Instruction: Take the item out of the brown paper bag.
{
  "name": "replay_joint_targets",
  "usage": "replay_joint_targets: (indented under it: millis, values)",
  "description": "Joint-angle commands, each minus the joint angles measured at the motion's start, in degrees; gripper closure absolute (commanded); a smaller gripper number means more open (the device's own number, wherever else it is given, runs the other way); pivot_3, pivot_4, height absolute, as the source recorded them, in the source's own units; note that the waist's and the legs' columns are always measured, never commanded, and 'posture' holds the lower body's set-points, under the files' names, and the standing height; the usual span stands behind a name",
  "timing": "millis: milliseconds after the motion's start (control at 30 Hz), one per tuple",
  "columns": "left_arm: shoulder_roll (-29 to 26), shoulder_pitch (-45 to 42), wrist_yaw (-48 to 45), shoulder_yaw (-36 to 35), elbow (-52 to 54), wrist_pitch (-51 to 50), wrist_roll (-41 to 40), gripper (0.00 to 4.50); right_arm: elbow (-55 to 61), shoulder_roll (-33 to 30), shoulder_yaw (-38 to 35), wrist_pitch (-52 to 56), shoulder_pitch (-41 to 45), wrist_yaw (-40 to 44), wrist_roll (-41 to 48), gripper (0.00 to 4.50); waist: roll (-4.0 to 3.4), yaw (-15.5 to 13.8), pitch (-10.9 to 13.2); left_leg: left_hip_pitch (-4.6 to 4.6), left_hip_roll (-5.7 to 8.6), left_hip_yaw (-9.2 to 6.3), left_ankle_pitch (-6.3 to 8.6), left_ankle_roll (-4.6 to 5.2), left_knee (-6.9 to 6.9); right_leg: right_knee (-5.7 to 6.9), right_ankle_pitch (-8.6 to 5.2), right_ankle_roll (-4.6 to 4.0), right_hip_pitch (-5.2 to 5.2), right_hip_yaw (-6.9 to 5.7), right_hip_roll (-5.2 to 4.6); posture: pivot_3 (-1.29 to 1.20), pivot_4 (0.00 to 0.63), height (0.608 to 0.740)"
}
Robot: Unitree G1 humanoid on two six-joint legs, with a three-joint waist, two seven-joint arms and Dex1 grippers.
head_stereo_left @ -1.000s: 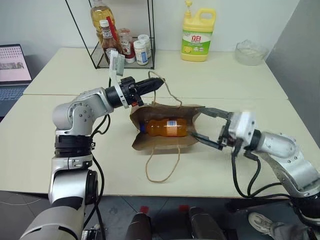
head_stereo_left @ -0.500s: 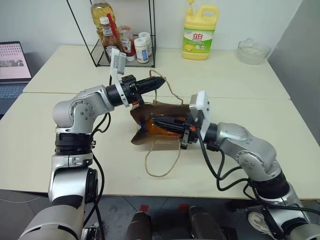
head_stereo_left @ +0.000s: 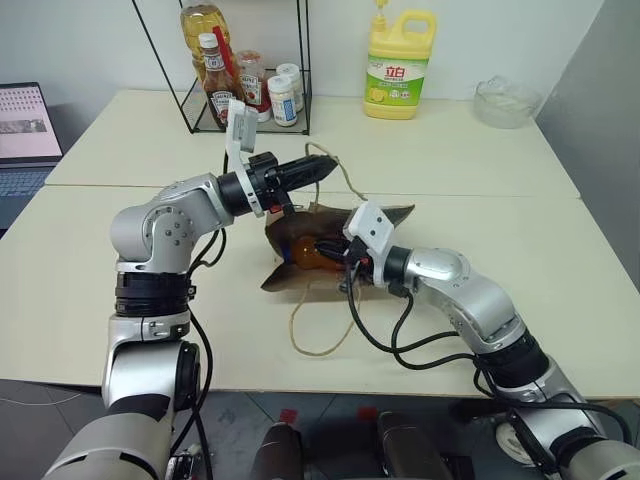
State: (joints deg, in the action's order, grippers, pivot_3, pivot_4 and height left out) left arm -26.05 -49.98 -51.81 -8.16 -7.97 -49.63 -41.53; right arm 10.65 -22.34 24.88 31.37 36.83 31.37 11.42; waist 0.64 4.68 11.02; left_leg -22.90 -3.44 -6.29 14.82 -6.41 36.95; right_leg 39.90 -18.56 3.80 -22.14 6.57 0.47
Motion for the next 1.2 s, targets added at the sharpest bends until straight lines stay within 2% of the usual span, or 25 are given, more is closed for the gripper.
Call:
replay_joint_targets:
  millis: [33, 167, 267, 600, 1167, 1200]
  values:
    - [0.3, -0.1, 0.3, -0.4, 3.1, 0.3, -1.2, 4.50, 1.4, -3.2, 1.8, -2.7, 0.8, 1.3, -6.8, 4.49, 0.00, 0.0, 0.0, 0.00, 0.00, 0.00, 0.00, 0.00, 0.00, 0.00, 0.00, 0.00, 0.00, 0.00, 0.00, 0.00, 0.150, 0.740]
    - [0.7, -0.2, 0.4, -0.2, 2.9, 0.9, -0.6, 4.50, 3.0, -5.7, 4.4, -4.9, 1.2, 5.4, -11.2, 4.49, 0.00, 0.0, 0.0, -0.01, 0.00, 0.00, 0.00, 0.01, -0.01, -0.01, 0.00, 0.00, 0.00, 0.00, 0.00, 0.00, 0.150, 0.740]
    - [1.0, -0.4, 0.6, -0.2, 2.5, 1.1, -0.4, 4.50, 2.0, -6.8, 5.8, -6.3, 1.2, 7.2, -14.5, 3.57, 0.00, 0.0, 0.0, -0.01, 0.00, 0.01, 0.00, 0.01, 0.00, -0.01, 0.00, 0.00, 0.00, 0.00, 0.00, 0.00, 0.150, 0.740]
    - [1.6, -0.3, 1.4, -0.4, 2.5, 1.1, -0.6, 4.50, -1.2, -8.0, 7.2, -13.0, 3.4, 10.3, -24.9, 0.04, 0.00, 0.0, 0.0, -0.01, 0.01, 0.01, 0.00, 0.00, 0.01, -0.01, 0.00, 0.00, 0.00, 0.00, -0.01, 0.00, 0.150, 0.740]
    - [2.5, -0.9, 1.9, -0.4, 1.6, 1.6, -0.4, 4.50, -15.3, -6.5, 10.4, -16.7, 6.3, 15.8, -36.0, 0.04, 0.02, -0.1, 0.0, 0.01, 0.03, 0.00, -0.01, -0.02, 0.03, -0.01, 0.00, 0.00, 0.05, -0.02, -0.06, 0.00, 0.150, 0.740]
    - [2.6, -0.9, 1.9, -0.4, 1.6, 1.6, -0.4, 4.50, -15.4, -6.7, 10.2, -16.9, 6.1, 16.0, -36.0, 0.20, 0.02, -0.1, 0.0, 0.02, 0.03, 0.00, -0.01, -0.02, 0.03, 0.00, 0.00, 0.00, 0.05, -0.02, -0.06, 0.00, 0.150, 0.740]
